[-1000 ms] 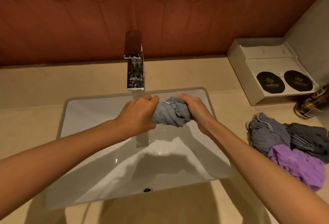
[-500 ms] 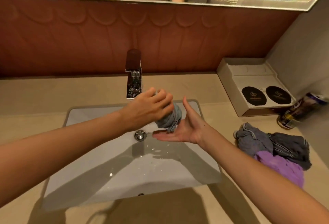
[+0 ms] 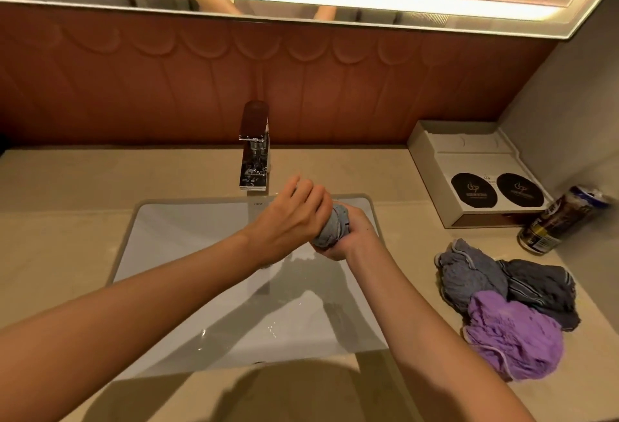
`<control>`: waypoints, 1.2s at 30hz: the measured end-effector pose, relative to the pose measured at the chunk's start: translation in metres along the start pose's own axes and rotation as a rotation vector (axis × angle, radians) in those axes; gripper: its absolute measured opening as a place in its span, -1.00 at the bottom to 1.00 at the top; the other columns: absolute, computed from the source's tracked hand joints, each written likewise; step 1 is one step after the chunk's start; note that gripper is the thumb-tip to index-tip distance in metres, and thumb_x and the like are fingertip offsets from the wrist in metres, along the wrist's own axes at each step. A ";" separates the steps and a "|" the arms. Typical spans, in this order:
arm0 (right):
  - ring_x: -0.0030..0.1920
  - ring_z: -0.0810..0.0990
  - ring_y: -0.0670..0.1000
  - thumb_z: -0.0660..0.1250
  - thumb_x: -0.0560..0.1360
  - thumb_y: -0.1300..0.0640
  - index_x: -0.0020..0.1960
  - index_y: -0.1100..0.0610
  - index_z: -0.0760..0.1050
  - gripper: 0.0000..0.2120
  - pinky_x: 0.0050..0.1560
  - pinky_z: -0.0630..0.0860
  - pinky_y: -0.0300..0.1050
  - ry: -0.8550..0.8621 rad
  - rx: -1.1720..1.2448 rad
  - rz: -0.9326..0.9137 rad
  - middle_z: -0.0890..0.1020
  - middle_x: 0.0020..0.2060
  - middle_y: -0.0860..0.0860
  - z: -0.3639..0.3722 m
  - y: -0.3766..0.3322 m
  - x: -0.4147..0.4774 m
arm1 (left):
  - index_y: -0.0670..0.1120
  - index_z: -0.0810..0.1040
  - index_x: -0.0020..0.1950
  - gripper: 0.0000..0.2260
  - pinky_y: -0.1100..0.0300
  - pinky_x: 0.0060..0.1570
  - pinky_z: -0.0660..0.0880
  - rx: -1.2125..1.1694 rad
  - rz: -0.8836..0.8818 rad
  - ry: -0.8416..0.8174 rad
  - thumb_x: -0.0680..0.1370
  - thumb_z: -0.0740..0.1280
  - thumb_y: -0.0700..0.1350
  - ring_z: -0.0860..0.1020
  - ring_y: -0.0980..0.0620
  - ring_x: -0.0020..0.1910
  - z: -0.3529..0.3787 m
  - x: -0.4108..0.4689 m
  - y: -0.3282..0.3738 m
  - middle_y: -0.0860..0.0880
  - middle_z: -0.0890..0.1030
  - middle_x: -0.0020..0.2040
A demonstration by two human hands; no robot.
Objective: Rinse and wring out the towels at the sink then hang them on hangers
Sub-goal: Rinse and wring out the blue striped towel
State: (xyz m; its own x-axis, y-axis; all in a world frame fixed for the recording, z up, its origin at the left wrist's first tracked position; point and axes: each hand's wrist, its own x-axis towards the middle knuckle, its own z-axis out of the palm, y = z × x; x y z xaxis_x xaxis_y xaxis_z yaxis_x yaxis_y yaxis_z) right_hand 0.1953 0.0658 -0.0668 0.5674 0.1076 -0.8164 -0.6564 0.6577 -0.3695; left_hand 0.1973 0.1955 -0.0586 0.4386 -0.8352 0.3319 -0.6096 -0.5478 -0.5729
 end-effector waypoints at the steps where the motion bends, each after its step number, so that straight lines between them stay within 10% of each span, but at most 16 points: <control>1: -0.55 0.60 0.07 0.21 0.56 0.13 -0.27 0.25 0.49 -0.71 -0.52 0.55 -0.13 -0.020 0.004 -0.026 0.60 -0.52 0.11 0.000 0.000 0.001 | -0.30 0.49 0.02 -0.68 -0.03 -0.01 0.51 -0.021 -0.010 -0.017 0.51 -0.04 -0.39 0.56 -0.17 -0.18 0.003 -0.001 0.001 -0.26 0.59 -0.08; 4: -0.49 0.63 0.11 0.13 0.60 0.11 -0.18 0.29 0.50 -0.68 -0.51 0.57 -0.08 -0.037 0.030 -0.108 0.63 -0.48 0.15 -0.003 0.000 0.007 | -0.32 0.46 0.00 -0.75 -0.01 -0.07 0.56 -0.090 -0.134 -0.128 0.38 0.11 -0.40 0.60 -0.27 -0.16 0.004 0.000 0.008 -0.42 0.54 0.11; 8: 0.00 0.61 0.20 0.23 0.56 0.09 0.15 0.32 0.51 -0.68 0.06 0.56 0.12 0.074 -0.002 -0.312 0.64 0.02 0.21 0.005 0.001 0.011 | -0.34 0.27 0.41 -0.31 0.02 -0.12 0.52 -0.424 -0.539 -0.302 0.27 0.31 -0.48 0.56 -0.26 -0.07 -0.009 0.007 0.017 -0.47 0.32 0.33; 11: -0.26 0.58 0.11 0.38 0.46 0.20 -0.19 0.20 0.50 -0.90 -0.19 0.58 -0.03 0.179 -0.091 -0.495 0.61 -0.21 0.13 0.007 -0.006 0.008 | -0.21 -0.15 0.52 -0.32 0.04 0.17 0.36 -0.665 -0.794 -0.452 0.52 0.19 -0.36 0.35 -0.26 0.29 -0.009 0.006 0.029 -0.29 0.05 0.50; 23: -0.41 0.43 0.06 0.49 0.33 0.00 -0.59 0.02 0.34 -0.57 -0.22 0.47 0.03 0.249 -0.615 -0.837 0.40 -0.63 -0.14 0.010 0.004 0.005 | -0.10 0.40 0.27 -0.61 0.02 -0.10 0.50 -1.035 -1.146 -0.257 0.45 0.32 -0.21 0.54 -0.19 0.04 0.004 -0.008 0.057 -0.15 0.56 0.09; 36: -0.32 0.43 0.08 0.37 0.41 0.10 -0.43 0.11 0.37 -0.71 -0.26 0.36 -0.12 0.252 -1.011 -0.987 0.46 -0.44 0.05 0.007 -0.007 -0.014 | -0.11 0.41 -0.16 -0.79 0.21 -0.30 0.41 -1.319 -1.119 -0.313 0.31 0.38 -0.30 0.48 -0.03 -0.27 -0.003 -0.001 0.058 -0.04 0.54 -0.24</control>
State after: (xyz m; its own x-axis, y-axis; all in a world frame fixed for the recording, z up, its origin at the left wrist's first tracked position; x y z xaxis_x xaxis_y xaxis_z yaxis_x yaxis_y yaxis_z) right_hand 0.1956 0.0650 -0.0495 0.9594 -0.2755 -0.0603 -0.1791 -0.4299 -0.8849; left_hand 0.1593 0.1648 -0.0901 0.9856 -0.1105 -0.1281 0.0360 -0.6029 0.7970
